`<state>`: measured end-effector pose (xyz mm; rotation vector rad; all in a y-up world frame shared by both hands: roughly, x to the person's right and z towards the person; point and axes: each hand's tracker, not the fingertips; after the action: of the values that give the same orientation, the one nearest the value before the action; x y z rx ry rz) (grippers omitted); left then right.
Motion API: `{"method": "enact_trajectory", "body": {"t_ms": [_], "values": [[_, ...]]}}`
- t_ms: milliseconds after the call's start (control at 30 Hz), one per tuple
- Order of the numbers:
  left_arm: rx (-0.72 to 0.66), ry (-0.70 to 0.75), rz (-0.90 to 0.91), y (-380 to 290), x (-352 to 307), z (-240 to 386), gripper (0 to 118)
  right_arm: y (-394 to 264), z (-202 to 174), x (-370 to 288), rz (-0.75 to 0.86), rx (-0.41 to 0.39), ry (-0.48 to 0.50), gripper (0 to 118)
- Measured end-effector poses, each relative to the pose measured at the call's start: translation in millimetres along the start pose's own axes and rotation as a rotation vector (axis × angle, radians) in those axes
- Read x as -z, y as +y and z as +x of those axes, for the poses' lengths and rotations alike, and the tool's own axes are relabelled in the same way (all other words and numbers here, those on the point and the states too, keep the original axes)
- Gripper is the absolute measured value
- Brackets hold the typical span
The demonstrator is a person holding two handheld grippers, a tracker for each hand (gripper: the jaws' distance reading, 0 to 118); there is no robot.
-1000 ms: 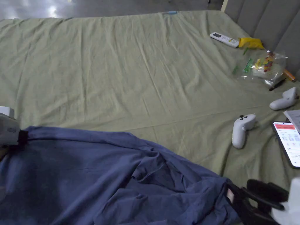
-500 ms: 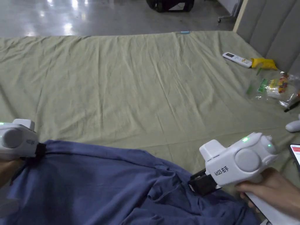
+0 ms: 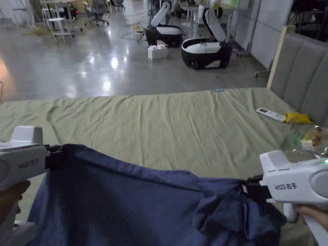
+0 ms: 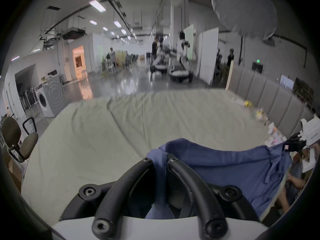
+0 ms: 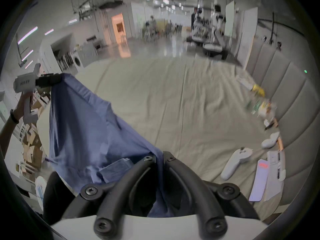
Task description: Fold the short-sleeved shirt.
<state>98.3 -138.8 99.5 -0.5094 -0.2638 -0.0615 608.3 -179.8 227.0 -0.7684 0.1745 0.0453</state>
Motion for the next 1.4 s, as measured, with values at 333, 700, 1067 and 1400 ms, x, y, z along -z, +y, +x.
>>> {"method": "enact_trajectory", "body": {"t_ms": [333, 700, 1067, 1400], "values": [[-0.087, -0.033, 0.354, 78, -227, -16, 10, 80, -37, -193, 0.443, -0.06, -0.123, 5], [-0.034, 0.052, 0.559, 142, -330, -5, 10, 148, -45, -263, 0.611, -0.098, -0.385, 5], [-0.023, 0.077, 0.667, 152, -347, -2, 10, 190, -57, -302, 0.693, -0.083, -0.377, 5], [-0.009, 0.084, 0.662, 154, -339, 1, 10, 186, -60, -298, 0.702, -0.056, -0.346, 5]]}}
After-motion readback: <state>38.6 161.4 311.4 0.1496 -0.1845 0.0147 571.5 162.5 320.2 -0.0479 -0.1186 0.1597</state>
